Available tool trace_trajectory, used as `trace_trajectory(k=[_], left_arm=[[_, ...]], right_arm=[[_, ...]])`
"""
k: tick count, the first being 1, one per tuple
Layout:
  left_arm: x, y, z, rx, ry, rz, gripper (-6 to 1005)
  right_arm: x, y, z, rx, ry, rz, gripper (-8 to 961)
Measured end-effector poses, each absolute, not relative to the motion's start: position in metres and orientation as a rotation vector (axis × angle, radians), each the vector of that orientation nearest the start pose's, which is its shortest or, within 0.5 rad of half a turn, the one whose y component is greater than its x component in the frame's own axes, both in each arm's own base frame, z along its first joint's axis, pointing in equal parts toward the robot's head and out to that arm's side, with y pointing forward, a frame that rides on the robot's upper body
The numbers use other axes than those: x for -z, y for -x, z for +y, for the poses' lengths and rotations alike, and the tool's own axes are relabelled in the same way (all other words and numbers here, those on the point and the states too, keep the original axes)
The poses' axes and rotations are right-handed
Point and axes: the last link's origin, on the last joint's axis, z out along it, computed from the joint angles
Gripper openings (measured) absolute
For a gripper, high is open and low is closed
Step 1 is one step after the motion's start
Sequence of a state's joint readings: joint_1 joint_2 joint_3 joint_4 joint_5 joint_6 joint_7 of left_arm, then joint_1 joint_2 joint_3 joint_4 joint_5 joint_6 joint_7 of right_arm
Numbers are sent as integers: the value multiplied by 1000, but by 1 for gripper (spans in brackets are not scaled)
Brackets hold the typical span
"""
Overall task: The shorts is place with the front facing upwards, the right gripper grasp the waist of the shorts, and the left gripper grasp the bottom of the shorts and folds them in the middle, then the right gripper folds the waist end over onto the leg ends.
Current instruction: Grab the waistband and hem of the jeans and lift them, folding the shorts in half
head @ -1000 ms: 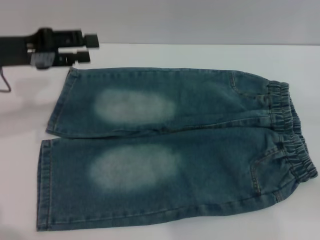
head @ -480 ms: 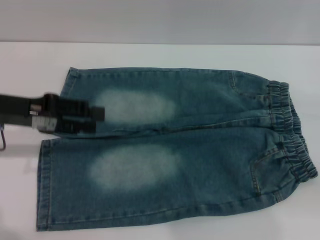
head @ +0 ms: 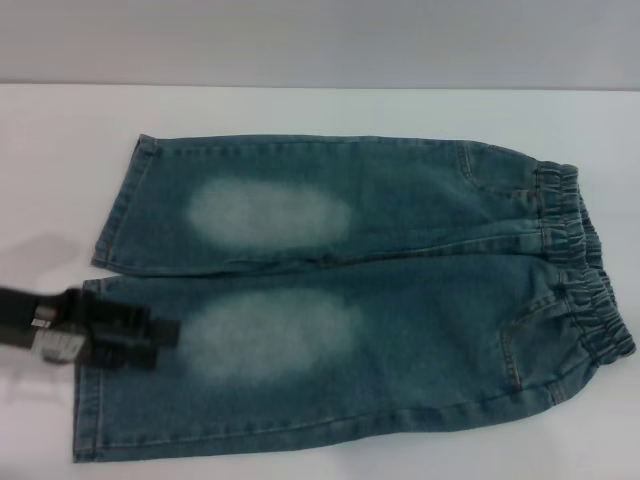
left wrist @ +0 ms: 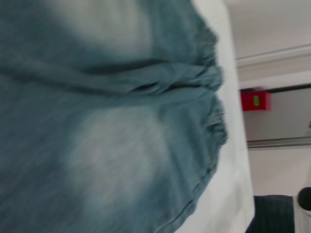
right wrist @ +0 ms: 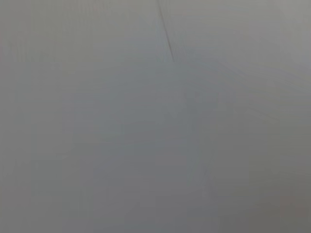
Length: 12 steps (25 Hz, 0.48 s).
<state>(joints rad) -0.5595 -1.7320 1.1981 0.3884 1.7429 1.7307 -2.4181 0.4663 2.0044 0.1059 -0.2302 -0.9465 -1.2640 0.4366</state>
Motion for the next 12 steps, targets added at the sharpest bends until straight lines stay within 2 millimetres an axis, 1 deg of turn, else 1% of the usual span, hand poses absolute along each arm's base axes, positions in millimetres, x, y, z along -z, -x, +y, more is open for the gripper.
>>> trace_trajectory(k=[7, 12], left_arm=[[-61, 323, 282, 309, 2337, -2334, 712], [-62, 332, 273, 283, 2292, -2372, 712]], right_arm=[[-173, -403, 315, -762, 882, 488, 469], [-175, -404, 321, -755, 885, 503, 470]])
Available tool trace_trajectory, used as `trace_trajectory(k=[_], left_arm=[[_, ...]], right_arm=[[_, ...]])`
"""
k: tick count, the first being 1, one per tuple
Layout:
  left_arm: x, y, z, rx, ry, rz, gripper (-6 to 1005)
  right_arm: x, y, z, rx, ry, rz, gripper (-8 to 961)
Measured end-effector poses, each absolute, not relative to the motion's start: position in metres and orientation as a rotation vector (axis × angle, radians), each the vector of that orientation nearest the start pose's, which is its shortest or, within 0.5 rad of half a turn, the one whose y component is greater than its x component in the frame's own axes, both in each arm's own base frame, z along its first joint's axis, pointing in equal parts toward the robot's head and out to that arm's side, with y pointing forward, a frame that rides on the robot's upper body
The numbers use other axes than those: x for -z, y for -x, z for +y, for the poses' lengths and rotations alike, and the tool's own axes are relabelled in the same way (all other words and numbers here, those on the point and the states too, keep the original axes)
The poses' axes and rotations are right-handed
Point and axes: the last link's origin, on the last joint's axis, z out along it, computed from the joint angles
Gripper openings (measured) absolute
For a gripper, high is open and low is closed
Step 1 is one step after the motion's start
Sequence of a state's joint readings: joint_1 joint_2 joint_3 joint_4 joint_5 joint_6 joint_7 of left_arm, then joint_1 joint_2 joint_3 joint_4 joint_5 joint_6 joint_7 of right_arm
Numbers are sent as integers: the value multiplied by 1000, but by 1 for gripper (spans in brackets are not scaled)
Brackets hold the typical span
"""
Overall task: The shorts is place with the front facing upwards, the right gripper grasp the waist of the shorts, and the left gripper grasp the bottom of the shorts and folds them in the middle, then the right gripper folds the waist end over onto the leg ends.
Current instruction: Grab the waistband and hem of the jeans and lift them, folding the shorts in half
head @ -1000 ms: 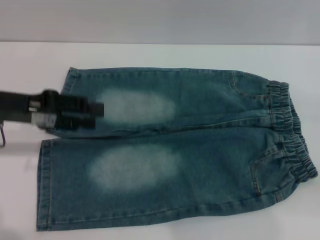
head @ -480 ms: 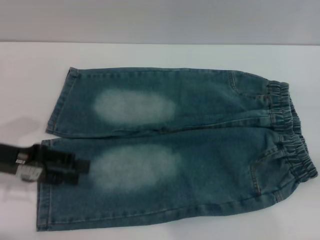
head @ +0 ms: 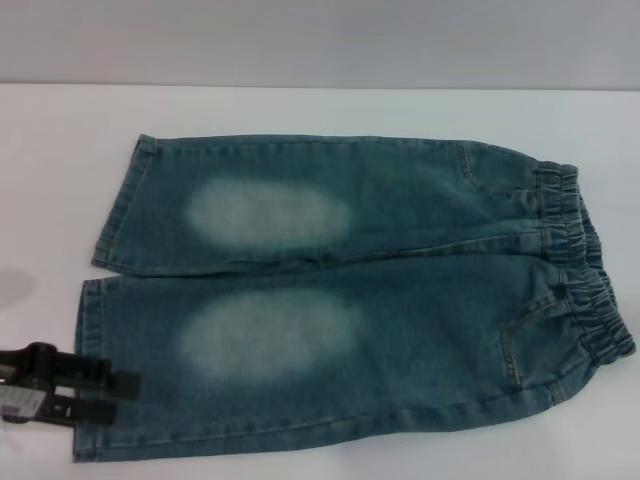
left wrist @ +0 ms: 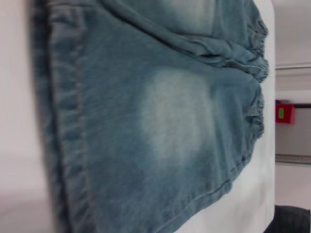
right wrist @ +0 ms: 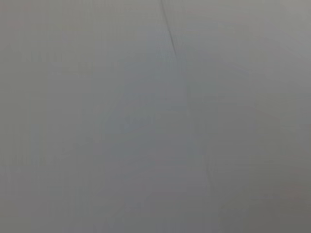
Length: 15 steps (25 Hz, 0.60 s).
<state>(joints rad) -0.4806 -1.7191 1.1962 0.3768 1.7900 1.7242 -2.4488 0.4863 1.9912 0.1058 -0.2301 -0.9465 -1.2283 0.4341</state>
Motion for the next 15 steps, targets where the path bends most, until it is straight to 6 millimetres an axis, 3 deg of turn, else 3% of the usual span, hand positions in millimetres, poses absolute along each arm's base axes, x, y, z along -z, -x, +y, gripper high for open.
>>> trace_trajectory(k=[9, 15], left_arm=[[-71, 356, 257, -219, -2009, 2255, 710], [-68, 361, 254, -177, -2003, 2278, 710]], right_arm=[[-176, -403, 322, -755, 886, 503, 470], [-178, -403, 323, -757, 886, 496, 470]])
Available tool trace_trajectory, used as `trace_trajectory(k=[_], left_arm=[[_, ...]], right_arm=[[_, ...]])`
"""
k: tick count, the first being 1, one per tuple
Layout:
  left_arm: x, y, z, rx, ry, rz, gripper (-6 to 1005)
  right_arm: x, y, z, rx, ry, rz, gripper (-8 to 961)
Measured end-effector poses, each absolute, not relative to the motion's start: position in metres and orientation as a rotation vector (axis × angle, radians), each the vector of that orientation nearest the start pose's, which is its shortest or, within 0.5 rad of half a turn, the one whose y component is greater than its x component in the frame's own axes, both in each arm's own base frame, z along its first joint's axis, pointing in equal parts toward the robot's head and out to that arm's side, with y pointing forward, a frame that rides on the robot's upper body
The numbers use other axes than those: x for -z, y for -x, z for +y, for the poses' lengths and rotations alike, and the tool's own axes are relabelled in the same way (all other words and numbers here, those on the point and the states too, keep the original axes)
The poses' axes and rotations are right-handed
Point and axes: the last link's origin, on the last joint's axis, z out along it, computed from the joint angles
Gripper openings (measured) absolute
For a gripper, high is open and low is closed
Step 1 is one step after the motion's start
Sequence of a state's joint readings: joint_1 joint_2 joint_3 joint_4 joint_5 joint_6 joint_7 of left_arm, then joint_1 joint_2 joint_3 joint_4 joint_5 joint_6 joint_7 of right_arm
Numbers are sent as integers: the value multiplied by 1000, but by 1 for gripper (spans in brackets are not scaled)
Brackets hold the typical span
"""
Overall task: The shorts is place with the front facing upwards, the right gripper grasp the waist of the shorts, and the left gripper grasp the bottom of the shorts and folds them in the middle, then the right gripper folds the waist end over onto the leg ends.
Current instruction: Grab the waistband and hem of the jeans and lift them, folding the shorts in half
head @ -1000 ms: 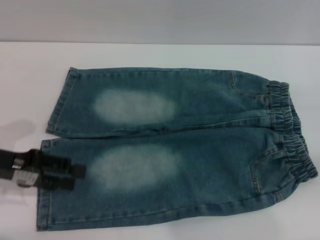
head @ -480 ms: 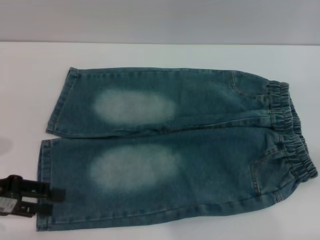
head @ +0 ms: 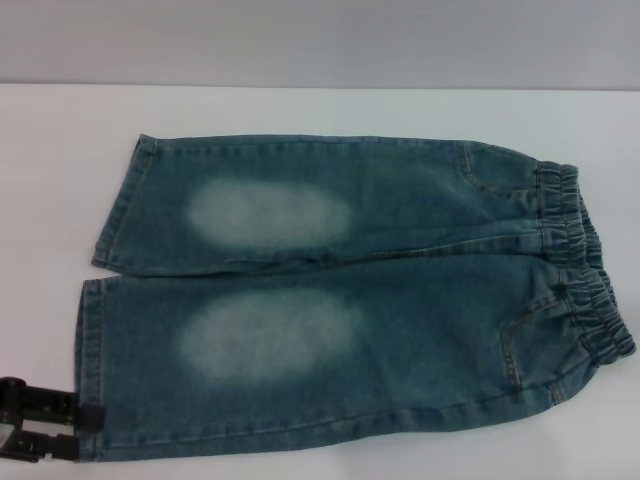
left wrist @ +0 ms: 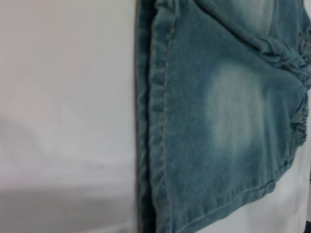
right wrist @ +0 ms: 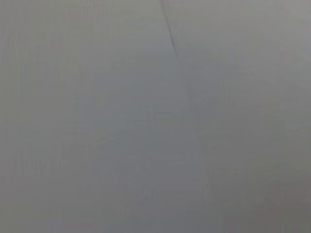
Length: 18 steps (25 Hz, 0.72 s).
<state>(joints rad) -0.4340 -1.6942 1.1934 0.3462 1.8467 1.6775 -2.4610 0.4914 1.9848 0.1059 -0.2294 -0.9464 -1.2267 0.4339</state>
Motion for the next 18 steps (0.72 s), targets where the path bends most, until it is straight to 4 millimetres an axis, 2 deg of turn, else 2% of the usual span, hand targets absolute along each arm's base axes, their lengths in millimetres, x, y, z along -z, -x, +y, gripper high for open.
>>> trace_trajectory(k=[7, 18], left_arm=[[-64, 365, 252, -110, -2011, 2291, 710], [-66, 367, 257, -116, -2032, 2310, 711]], right_arm=[[-179, -402, 325, -761, 887, 496, 469], [-178, -401, 326, -763, 890, 499, 470]])
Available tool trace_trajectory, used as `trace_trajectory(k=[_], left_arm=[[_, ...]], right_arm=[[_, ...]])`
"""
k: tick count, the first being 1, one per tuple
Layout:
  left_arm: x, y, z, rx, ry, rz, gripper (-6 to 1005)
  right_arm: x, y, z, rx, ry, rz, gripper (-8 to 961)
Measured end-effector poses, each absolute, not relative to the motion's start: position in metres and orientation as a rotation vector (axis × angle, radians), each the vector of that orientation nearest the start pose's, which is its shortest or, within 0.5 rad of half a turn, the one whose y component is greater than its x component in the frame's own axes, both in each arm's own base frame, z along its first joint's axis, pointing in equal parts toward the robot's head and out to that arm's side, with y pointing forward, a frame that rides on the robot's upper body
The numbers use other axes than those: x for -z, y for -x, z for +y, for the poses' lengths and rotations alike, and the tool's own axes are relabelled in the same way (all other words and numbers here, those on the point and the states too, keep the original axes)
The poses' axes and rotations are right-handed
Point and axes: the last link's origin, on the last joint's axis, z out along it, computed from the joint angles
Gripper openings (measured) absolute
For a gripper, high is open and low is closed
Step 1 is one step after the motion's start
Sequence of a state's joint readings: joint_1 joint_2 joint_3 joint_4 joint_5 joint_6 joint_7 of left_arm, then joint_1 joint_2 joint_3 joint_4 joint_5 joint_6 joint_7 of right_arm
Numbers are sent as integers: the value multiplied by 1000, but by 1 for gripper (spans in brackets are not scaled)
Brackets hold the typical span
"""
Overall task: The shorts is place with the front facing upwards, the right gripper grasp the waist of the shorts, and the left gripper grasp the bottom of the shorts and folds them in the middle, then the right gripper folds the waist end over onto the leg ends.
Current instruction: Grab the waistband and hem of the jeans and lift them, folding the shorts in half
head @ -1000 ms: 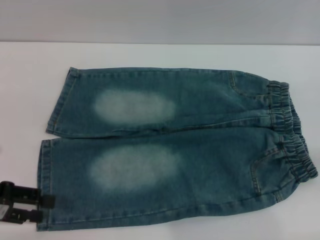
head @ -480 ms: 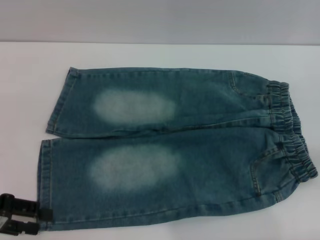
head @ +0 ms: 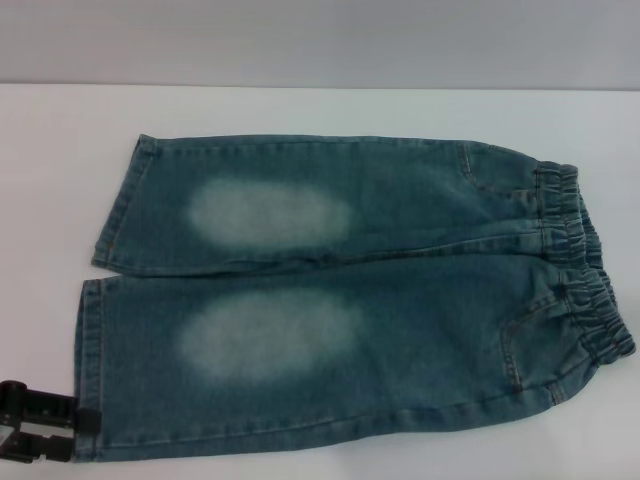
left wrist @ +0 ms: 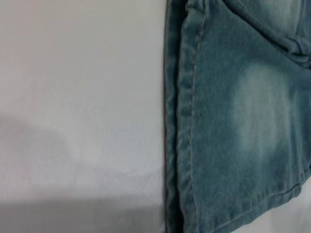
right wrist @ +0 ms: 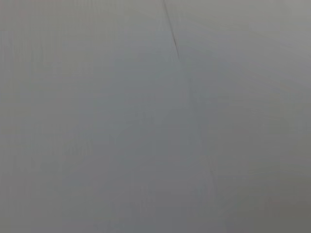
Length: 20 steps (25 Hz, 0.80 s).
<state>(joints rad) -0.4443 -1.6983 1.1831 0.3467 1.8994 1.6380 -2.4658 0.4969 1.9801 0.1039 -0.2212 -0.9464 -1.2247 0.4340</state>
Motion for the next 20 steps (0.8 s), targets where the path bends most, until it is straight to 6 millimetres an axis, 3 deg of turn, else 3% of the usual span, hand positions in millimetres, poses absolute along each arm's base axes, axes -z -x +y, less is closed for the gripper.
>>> trace_trajectory(k=[20], left_arm=[[-67, 369, 260, -113, -2039, 2334, 711]], right_arm=[[-178, -399, 328, -768, 896, 493, 470]])
